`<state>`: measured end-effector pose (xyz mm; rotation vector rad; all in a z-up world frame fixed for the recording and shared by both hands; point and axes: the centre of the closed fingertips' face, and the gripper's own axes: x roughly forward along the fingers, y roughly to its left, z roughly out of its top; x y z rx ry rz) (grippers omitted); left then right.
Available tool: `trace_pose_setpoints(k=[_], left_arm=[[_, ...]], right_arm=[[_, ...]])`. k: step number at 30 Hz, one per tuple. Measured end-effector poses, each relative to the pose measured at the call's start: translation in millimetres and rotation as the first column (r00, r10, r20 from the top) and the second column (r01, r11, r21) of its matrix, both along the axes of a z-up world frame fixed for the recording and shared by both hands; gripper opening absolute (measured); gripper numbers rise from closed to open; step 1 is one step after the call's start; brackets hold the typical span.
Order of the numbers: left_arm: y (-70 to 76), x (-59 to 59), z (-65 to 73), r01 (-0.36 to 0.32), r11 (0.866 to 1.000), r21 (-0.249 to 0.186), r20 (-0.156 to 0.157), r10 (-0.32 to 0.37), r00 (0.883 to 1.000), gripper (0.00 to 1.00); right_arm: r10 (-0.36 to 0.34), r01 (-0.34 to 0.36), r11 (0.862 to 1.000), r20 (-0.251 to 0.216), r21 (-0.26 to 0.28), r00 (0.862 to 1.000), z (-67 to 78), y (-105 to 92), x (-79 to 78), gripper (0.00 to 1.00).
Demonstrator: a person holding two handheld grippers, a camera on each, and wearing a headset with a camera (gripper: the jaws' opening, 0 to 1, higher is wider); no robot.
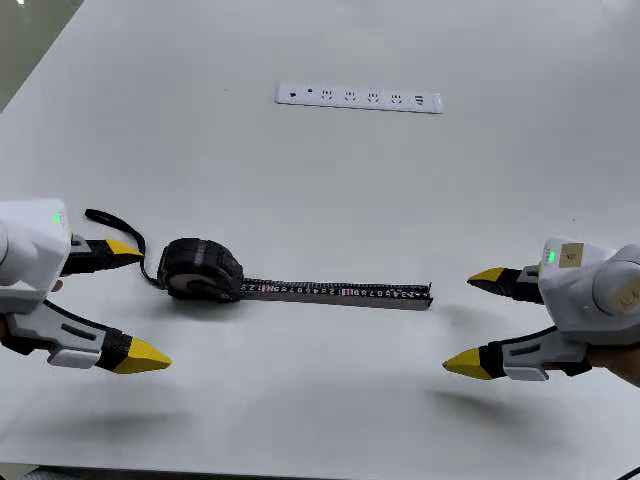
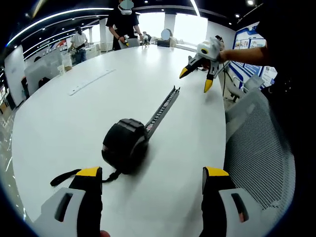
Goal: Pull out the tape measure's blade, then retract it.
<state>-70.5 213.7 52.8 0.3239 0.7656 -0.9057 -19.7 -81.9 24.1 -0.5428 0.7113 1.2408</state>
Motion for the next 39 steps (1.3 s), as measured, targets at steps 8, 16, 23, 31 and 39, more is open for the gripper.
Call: trace_pose_setpoints(k=[8,16,23,31,39], left_arm=[[-5.9,-5.0,0.9,-0.069,0.997,-0.036,0.024,0.07,0.997,0.83],[-8.7,-11.1,1.3,-0.144,0.987,-0.073,0.038,0.147,0.988,0.85],[-11.5,-17.7,5.1,-0.207,0.974,-0.098,0.057,0.213,0.975,0.87],[-10.0,-21.6,12.3,-0.29,0.949,-0.123,0.078,0.3,0.951,0.94],[-12.0,-25.9,13.5,-0.325,0.936,-0.134,0.08,0.338,0.938,0.98]], right_arm=[[-0.062,0.062,0.997,-0.001,0.035,0.998,2.0,0.4,-8.2,0.68],[-0.114,0.114,0.991,0.005,0.065,0.993,7.2,1.5,-14.6,0.71],[-0.168,0.166,0.982,0.018,0.091,0.986,12.2,2.9,-18.6,0.77],[-0.208,0.205,0.972,0.008,0.11,0.978,14.2,7.5,-28.3,0.83],[-0.249,0.246,0.96,0.009,0.132,0.968,17.9,12.4,-32.4,0.89]])
